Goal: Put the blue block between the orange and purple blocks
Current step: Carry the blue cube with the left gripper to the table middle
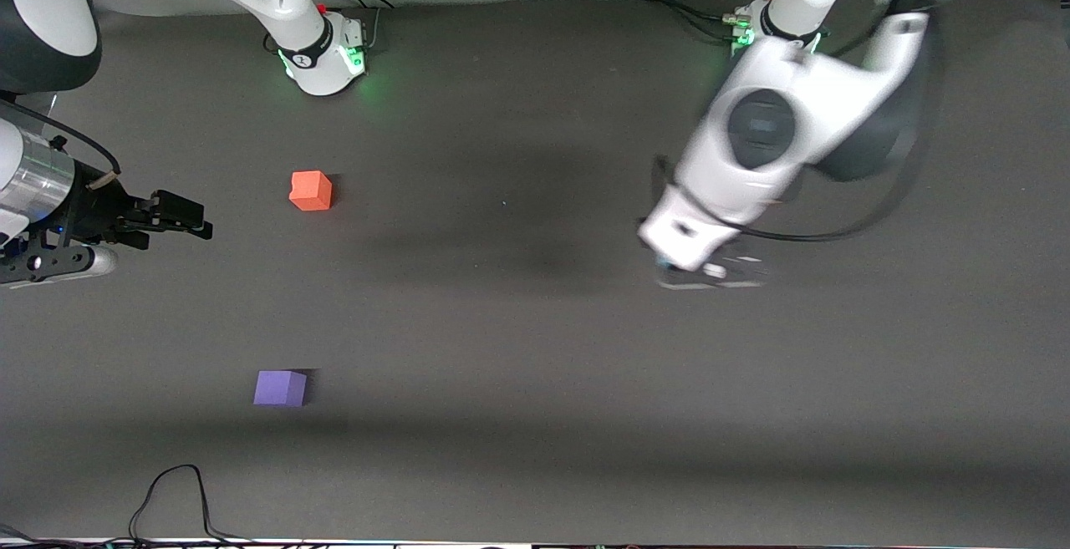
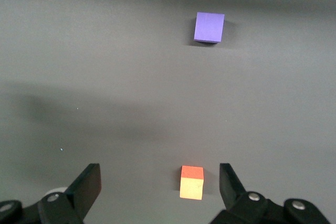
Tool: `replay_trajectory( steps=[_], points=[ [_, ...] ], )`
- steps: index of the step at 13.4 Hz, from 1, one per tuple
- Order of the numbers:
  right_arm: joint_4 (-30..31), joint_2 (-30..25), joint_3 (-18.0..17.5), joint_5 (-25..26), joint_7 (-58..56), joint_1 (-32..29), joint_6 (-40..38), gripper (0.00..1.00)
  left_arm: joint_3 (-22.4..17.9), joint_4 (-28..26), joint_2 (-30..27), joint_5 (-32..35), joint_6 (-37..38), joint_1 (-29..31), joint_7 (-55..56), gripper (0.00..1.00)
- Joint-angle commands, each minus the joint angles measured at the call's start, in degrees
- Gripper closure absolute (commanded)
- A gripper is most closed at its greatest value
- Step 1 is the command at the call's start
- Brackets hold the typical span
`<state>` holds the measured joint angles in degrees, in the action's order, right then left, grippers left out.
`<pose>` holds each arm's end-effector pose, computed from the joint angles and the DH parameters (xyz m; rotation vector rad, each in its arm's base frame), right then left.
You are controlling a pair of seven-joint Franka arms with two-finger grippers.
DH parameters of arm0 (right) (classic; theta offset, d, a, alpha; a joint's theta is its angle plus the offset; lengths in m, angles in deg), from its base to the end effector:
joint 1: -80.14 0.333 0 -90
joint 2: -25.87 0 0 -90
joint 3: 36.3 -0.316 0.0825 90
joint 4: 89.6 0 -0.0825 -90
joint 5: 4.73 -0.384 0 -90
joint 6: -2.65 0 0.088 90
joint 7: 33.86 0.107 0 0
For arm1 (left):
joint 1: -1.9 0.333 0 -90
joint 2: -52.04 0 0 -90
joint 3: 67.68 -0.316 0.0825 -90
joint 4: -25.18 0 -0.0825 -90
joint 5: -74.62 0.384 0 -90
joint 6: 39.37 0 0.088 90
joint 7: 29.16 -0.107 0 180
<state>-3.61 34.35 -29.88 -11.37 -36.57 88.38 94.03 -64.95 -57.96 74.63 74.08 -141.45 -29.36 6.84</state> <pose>0.5985 0.0359 0.5751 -3.0388 -0.1125 0.0794 0.5581 -0.3716 0.4563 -3.1255 -0.0632 0.1058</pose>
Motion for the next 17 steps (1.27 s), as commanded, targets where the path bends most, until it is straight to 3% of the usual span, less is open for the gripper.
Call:
replay_trajectory(
  steps=[1,3,5,7,11,16,17],
  points=[
    [-0.8,0.0,0.3,-0.9,-0.3,0.2,0.1,0.00,-1.3,12.2,10.6,0.4,1.0,-7.9,8.7,0.77],
    [-0.7,0.0,0.2,-1.0,-0.3,0.2,0.1,0.00,-1.3,16.9,16.6,0.4,-3.4,-12.1,14.3,0.77],
    [-0.7,0.0,0.2,-0.9,-0.3,0.2,0.1,0.00,-1.4,17.0,20.6,0.7,-11.4,-15.5,18.0,0.77],
    [-0.7,0.0,0.2,-0.9,-0.3,0.2,0.2,0.00,-1.4,17.0,24.1,1.1,-14.9,-17.7,20.0,0.77],
    [-0.6,0.3,0.2,-0.8,-0.5,0.2,0.3,0.00,-1.4,16.5,31.0,1.1,-21.8,-18.2,21.0,0.76],
    [-0.2,0.5,0.3,-0.8,0.2,0.2,0.7,0.00,-1.4,15.0,34.0,1.1,-26.1,-18.3,21.0,0.74],
    [0.1,0.5,0.3,-0.7,0.2,0.1,0.7,0.00,-1.4,15.0,33.9,1.1,-26.0,-18.4,21.0,0.47]
  ],
)
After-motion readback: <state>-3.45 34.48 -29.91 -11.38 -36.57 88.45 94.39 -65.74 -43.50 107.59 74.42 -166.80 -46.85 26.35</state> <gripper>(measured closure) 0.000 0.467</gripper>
